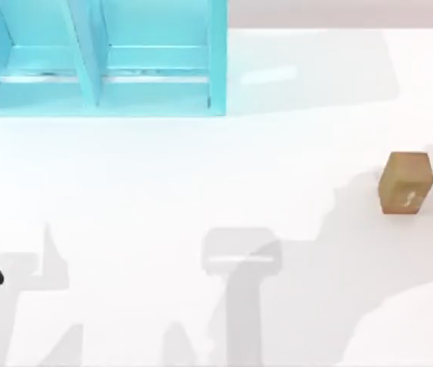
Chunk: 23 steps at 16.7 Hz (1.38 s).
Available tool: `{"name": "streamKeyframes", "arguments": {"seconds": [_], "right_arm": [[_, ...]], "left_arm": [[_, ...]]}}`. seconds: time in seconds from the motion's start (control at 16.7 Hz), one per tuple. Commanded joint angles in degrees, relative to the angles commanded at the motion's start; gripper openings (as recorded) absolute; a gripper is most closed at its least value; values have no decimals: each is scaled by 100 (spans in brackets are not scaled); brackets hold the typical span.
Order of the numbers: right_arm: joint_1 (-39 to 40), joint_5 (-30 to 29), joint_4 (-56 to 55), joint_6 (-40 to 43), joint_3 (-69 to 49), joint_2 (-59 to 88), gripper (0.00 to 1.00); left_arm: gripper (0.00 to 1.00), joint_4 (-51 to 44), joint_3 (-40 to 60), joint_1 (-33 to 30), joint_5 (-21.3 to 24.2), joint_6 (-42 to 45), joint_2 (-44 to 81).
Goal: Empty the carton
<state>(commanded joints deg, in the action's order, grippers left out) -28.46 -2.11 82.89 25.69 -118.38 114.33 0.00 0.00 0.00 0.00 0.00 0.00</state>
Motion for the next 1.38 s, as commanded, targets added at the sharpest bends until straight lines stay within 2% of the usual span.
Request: {"name": "streamKeyframes", "arguments": {"seconds": [0.3, 0.78, 1.02, 1.38], "right_arm": [[-19, 169, 680, 172, -219, 536, 0], [196, 171, 711, 8, -252, 649, 0], [1237, 142, 617, -903, -294, 823, 0], [3581, 49, 353, -3132, -299, 1272, 0]], "left_arm": [[100, 0, 0, 0, 0, 0, 0], [100, 0, 0, 0, 0, 0, 0], [100, 0, 0, 0, 0, 0, 0], [100, 0, 0, 0, 0, 0, 0]]}}
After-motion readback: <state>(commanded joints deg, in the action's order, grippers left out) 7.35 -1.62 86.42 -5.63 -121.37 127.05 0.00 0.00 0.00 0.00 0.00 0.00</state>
